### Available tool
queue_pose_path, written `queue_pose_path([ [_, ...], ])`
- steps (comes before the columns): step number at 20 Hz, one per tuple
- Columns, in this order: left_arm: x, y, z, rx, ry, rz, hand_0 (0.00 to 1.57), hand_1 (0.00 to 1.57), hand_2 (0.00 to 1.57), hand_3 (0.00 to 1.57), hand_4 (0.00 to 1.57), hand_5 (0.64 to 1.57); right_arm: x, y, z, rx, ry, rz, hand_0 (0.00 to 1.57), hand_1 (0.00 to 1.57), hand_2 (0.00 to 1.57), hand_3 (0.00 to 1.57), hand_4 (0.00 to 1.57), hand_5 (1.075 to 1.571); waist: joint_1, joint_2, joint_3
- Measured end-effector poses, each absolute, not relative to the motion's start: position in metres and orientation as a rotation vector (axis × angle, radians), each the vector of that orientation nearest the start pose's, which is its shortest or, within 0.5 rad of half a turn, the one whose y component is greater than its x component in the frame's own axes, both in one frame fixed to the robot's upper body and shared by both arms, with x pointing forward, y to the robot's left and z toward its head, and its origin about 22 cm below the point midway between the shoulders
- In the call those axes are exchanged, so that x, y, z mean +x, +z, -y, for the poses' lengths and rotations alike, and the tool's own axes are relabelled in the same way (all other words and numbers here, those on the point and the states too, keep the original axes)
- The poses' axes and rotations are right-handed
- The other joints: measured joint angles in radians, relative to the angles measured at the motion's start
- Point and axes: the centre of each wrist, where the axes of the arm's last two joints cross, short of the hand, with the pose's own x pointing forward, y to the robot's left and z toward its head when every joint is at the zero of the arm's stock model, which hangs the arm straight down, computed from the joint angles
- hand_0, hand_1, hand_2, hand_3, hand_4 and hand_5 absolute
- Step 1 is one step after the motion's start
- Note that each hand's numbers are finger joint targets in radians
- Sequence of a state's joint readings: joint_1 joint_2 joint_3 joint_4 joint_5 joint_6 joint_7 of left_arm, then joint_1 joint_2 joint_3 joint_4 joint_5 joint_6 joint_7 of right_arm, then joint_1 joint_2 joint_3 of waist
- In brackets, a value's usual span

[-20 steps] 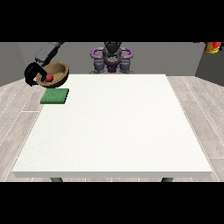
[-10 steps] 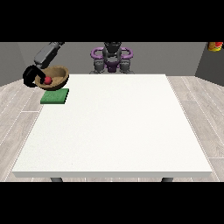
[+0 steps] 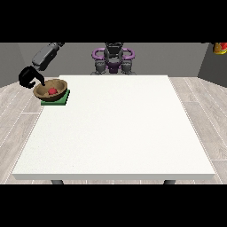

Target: Pick the cup and pour the ball into the bowl, then pick the bowl and place it on the pad

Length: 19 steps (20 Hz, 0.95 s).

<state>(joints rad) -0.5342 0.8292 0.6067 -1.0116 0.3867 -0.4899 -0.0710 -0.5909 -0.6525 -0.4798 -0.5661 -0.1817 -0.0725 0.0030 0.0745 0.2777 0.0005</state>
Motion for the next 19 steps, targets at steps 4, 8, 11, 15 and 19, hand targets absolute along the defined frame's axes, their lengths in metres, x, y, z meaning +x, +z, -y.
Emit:
queue_pose_path([
  [4,0.291,0.222,-0.517,0.231,-0.026,1.979,0.0,0.0,0.0,0.0,1.19,1.564,0.34,0.061,0.464,-0.523,-0.484,1.348,1.38,1.38,1.34,0.72,0.0,1.536,0.01,0.006,-0.0017],
  [8,0.289,0.219,-0.519,0.232,-0.031,1.988,0.0,0.0,0.0,0.0,1.19,1.568,0.343,0.064,0.462,-0.562,-0.456,1.368,0.64,0.64,0.69,1.01,0.0,1.469,0.017,0.013,-0.0017],
  [11,0.289,0.223,-0.519,0.235,-0.042,2.006,0.0,0.0,0.0,0.0,1.21,1.568,0.346,0.072,0.465,-0.556,-0.394,1.357,0.0,0.0,0.0,0.0,0.0,1.435,0.025,0.029,-0.0013],
  [15,0.291,0.229,-0.517,0.231,-0.048,1.999,0.0,0.0,0.0,0.0,1.19,1.569,0.351,0.07,0.459,-0.553,-0.316,1.323,0.0,0.0,0.0,0.0,0.0,1.407,0.029,0.013,-0.0017],
  [19,0.3,0.209,-0.502,0.222,-0.04,1.943,0.0,0.0,0.0,0.0,1.19,1.569,0.354,0.08,0.46,-0.551,-0.263,1.274,0.0,0.0,0.0,0.0,0.2,1.375,0.012,-0.054,-0.0005],
])
